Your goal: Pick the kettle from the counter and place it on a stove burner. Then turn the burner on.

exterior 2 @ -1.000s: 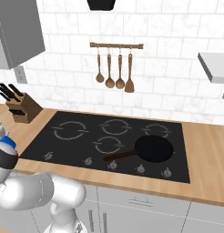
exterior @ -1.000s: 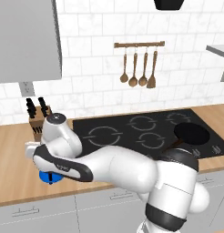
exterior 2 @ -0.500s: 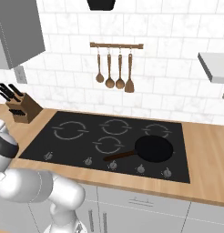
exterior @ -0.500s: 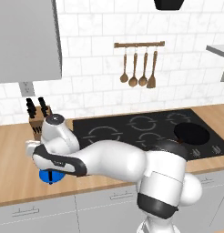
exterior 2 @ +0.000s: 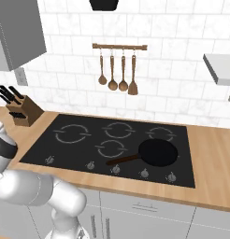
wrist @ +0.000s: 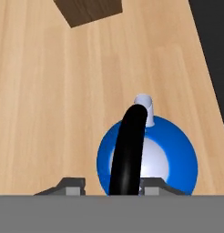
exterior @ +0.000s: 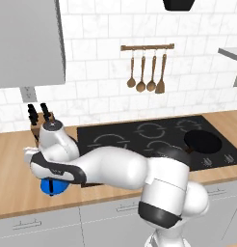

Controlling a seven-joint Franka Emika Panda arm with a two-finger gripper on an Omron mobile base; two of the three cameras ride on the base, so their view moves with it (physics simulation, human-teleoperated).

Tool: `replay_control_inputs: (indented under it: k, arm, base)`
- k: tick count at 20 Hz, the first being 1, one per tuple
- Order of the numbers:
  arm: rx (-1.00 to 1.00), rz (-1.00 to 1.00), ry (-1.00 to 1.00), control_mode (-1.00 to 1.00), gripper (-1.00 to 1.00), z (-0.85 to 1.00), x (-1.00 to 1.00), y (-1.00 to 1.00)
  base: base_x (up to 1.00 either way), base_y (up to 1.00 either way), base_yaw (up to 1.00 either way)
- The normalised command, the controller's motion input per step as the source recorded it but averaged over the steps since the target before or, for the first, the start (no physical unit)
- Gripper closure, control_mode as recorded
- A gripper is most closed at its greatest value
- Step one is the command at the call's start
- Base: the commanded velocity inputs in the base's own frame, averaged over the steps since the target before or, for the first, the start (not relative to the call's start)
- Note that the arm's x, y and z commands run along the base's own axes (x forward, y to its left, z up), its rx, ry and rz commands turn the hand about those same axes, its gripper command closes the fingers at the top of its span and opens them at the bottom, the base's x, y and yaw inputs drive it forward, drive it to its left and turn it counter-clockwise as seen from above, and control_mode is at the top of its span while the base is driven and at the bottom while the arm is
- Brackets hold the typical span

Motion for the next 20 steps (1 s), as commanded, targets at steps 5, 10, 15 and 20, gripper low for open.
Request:
replay_control_inputs:
  k: [5, 10, 15, 20]
  arm:
    - [0.0, -0.05, -0.01, -1.0, 1.0, 0.0, -0.01, -0.01]
    - [0.0, -0.05, -0.11, -1.0, 1.0, 0.11, -0.23, -0.18]
    - [0.0, -0.03, -0.08, -1.0, 1.0, 0.43, -0.34, -0.38]
    - [0.0, -0.03, -0.04, -1.0, 1.0, 0.5, -0.2, -0.54]
  base:
    - [0.0, 0.0, 0.0]
    - [0.0, 0.0, 0.0]
    - [0.0, 0.0, 0.0]
    - [0.0, 0.0, 0.0]
